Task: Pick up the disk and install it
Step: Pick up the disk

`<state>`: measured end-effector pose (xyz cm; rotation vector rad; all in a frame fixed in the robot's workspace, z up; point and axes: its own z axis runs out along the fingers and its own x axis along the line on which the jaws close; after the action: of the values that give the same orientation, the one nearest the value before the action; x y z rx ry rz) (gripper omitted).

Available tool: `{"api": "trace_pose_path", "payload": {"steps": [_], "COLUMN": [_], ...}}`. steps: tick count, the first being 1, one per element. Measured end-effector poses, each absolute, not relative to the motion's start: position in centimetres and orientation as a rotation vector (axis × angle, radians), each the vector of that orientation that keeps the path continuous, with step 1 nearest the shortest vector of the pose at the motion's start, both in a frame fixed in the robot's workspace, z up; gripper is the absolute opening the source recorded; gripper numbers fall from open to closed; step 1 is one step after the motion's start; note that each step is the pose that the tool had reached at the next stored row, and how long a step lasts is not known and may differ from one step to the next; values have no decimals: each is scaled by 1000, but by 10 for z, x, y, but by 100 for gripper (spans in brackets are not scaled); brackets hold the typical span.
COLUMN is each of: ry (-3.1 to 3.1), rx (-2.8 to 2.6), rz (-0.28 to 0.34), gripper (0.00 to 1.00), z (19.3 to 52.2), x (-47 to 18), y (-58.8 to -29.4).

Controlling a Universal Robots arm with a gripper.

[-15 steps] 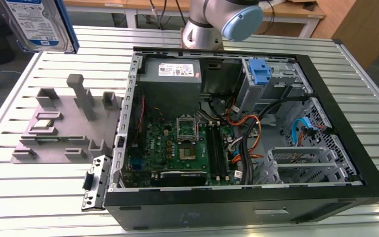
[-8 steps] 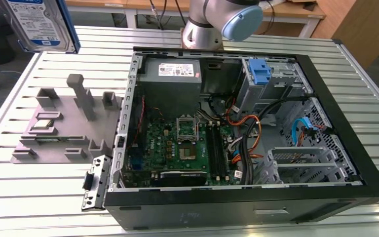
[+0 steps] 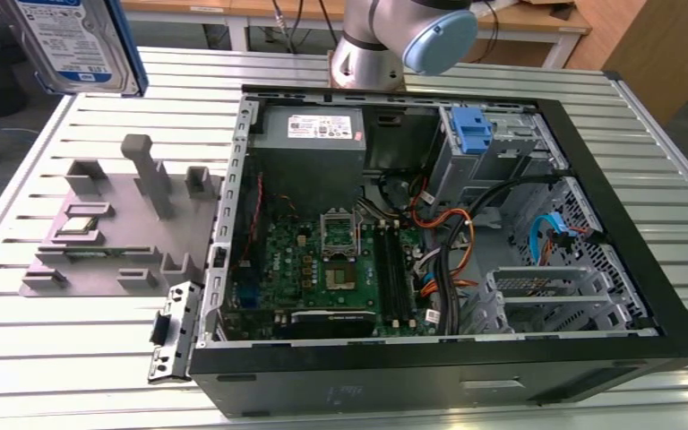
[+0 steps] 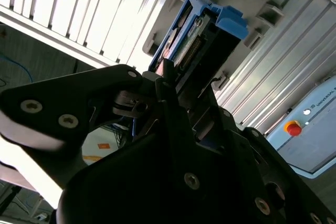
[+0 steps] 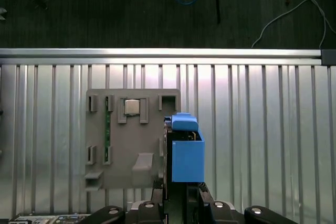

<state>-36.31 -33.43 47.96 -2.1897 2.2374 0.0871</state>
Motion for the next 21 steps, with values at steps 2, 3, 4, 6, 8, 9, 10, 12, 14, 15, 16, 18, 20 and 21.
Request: {"api": "trace_pose_path", "payload": {"steps": [2, 3, 4, 6, 8, 9, 10, 12, 14, 15, 16, 18, 20, 21], "ry": [2237, 2237, 2237, 2237, 2237, 2237, 2237, 2237, 2237, 2237, 2237, 2237, 2237, 2237], "rx": [-2190, -2190, -2190, -2190, -2190, -2190, -2190, -2190, -2190, -2190, -2190, -2190, -2190, -2190], "rz": [87, 87, 87, 87, 87, 87, 87, 87, 87, 87, 87, 87, 87, 87], "gripper": [35, 35, 35, 35, 35, 35, 35, 35, 35, 35, 35, 35, 35, 35], "z": [482, 483, 484, 486, 488, 489, 490, 491, 492, 492, 492, 492, 492, 492], "x": [-363, -363, -363, -363, -363, -363, -363, -363, -363, -363, -363, -363, -363, -363], "y": [-334, -334, -334, -334, -334, -334, -334, -334, -334, -334, -334, -334, -334, -334]}}
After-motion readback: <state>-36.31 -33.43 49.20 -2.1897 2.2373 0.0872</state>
